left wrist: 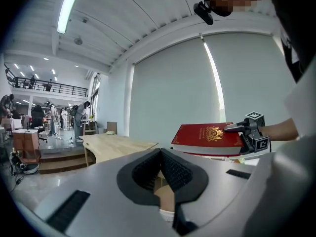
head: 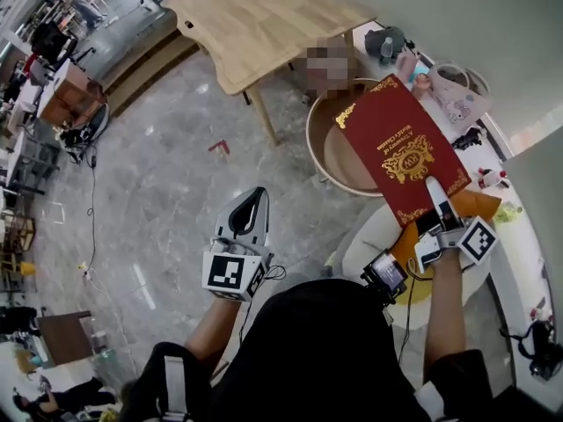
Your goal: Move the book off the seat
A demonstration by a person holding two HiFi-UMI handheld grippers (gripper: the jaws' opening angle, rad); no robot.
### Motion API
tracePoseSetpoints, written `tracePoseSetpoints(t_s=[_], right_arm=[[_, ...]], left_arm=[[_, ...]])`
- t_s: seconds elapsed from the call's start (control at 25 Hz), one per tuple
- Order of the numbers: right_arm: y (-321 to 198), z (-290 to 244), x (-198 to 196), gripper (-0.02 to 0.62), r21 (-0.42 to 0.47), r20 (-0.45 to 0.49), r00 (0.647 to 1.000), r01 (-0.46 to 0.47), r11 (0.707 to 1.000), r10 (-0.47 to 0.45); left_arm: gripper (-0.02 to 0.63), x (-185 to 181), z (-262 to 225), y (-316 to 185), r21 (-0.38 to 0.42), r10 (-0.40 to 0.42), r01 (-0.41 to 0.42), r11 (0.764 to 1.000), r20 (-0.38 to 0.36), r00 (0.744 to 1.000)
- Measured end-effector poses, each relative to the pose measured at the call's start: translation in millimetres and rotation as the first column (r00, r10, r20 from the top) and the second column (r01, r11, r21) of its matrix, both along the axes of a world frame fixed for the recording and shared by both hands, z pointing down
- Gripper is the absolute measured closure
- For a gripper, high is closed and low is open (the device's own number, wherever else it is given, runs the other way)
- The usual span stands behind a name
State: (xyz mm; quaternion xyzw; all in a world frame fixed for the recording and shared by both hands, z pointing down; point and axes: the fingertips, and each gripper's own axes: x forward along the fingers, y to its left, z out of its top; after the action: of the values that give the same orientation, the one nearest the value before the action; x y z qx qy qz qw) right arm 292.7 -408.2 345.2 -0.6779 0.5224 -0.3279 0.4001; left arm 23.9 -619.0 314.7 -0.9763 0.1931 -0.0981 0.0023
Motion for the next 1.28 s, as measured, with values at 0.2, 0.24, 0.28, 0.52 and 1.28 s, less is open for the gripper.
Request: tracePoseSetpoints(t_s=[0.2, 0.24, 0.28, 0.52, 1.28], right_arm=[[-10, 6, 11, 0.357, 0.003, 0.005, 1.0, -0.01, 1.0, 0.01], [-11, 8, 14, 0.357, -0.003, 0.01, 1.0, -0.015, 1.0, 0.015], [-12, 11, 16, 0.357, -0.011, 0.015, 1.0, -0.022, 1.0, 0.022], [-29, 29, 34, 0.357, -0.032, 0.049, 0.998, -0.042, 0.999, 0.043], [-151, 216, 101, 0.357, -0.222, 0.206, 0.974, -0.045, 0.974, 0.092]], left_arm=[[0.595, 27, 2, -12, 0.0, 0.038, -0.038, 0.999, -0.003, 0.999], [0.595, 32, 3, -13, -0.002, 0.048, -0.048, 0.999, 0.0, 0.999], [0.595, 38, 5, -15, -0.005, 0.058, -0.058, 0.998, 0.003, 0.998], [0.595, 76, 22, -32, -0.026, 0.118, -0.117, 0.993, 0.029, 0.993], [0.595, 250, 135, -167, -0.201, 0.341, -0.314, 0.928, 0.118, 0.933]])
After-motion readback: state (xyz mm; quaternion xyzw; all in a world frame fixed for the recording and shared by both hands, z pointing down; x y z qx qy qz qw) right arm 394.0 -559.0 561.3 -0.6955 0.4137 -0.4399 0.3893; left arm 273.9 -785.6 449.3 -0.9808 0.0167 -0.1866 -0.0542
